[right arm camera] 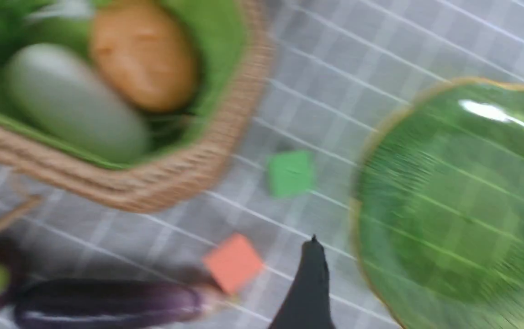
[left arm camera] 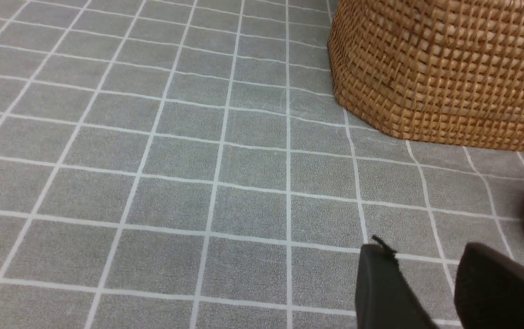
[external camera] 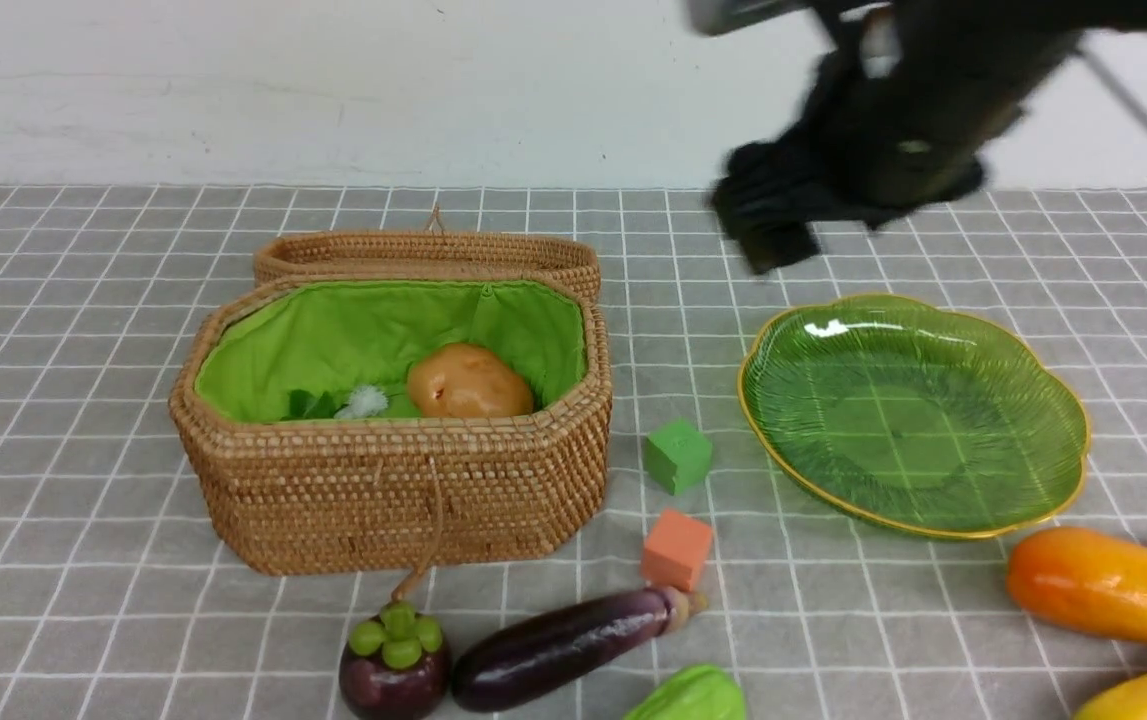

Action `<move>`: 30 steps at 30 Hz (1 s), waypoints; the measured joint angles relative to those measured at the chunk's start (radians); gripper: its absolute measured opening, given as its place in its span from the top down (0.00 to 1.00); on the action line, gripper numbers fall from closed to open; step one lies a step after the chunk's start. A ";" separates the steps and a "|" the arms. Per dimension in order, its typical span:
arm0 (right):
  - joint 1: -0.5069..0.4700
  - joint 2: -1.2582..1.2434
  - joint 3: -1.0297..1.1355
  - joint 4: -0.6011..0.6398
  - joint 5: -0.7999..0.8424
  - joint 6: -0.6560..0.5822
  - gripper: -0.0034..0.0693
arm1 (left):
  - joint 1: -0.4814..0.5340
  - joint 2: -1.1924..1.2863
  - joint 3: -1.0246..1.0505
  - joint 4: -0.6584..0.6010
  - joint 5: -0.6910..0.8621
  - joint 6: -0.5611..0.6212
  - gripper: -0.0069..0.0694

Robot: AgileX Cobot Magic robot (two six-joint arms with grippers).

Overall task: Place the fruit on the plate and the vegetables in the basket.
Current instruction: Use the right arm to grab a banana and put it into the right plate

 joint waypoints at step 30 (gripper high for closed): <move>-0.610 -0.542 1.070 0.252 -0.360 0.366 0.14 | 0.000 0.000 0.000 0.000 0.000 0.000 0.60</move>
